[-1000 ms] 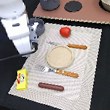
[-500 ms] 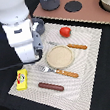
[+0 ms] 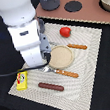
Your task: Interact with the objects in diverse but meaningful ways.
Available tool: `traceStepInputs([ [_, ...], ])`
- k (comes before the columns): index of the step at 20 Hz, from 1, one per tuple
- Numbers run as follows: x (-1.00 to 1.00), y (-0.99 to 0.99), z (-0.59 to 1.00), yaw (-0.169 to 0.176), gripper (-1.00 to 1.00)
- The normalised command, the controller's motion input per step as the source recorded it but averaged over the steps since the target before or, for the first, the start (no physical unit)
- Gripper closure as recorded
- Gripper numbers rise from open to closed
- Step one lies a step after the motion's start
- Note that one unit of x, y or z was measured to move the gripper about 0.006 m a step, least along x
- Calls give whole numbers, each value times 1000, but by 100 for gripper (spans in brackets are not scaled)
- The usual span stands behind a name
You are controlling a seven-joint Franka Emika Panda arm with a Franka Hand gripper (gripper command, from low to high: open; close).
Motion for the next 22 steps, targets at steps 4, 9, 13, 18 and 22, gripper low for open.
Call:
traceStepInputs([
  [4, 668, -485, 41, -82, -100],
  [9, 598, -442, 7, -73, -100],
  [13, 494, -454, 0, -76, -100],
  [18, 314, -393, 0, -50, -100],
  [22, 218, -282, -3, -1, -100],
])
